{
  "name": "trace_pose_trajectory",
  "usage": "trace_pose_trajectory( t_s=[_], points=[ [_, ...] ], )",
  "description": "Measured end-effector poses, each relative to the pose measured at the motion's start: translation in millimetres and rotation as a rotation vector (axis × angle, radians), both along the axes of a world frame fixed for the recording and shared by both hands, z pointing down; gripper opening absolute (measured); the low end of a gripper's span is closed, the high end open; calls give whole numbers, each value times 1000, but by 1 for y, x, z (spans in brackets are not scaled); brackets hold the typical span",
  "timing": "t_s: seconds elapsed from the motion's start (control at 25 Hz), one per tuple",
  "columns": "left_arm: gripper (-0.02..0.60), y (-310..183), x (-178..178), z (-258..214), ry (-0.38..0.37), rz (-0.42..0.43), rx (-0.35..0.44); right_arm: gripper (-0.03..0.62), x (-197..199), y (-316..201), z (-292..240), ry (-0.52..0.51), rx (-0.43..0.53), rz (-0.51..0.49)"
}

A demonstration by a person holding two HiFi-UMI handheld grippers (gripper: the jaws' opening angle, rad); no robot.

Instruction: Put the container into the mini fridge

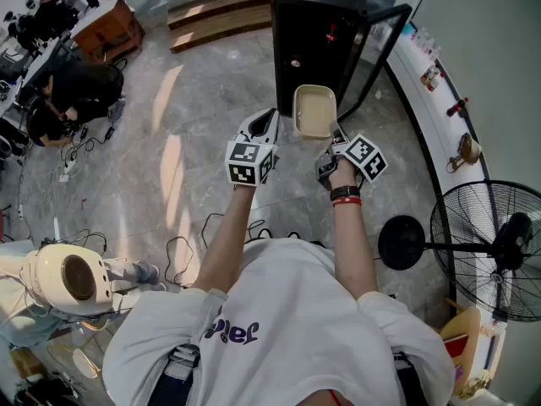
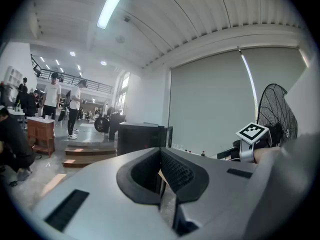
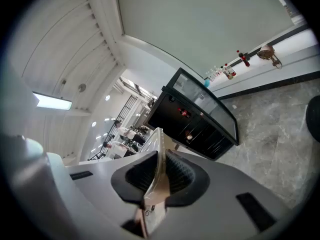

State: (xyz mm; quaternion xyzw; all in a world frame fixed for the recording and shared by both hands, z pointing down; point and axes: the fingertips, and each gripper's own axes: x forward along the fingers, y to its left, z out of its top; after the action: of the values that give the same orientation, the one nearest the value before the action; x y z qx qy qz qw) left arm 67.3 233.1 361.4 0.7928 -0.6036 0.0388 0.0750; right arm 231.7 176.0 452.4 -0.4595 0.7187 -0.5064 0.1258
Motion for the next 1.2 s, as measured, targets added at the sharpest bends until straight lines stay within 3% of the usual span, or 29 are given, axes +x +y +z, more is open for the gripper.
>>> trace_pose_trajectory(
  t_s=[0.28, 0.6, 1.2],
  points=[
    [20, 8, 23, 15, 0, -10, -24, 63, 13, 4, 10, 54, 23, -35],
    [20, -1, 11, 30, 9, -27, -43, 63, 6, -8, 30, 111, -4, -39],
    [20, -135, -47, 44, 36, 39, -52, 60, -48, -124, 32, 20, -19, 57]
  ],
)
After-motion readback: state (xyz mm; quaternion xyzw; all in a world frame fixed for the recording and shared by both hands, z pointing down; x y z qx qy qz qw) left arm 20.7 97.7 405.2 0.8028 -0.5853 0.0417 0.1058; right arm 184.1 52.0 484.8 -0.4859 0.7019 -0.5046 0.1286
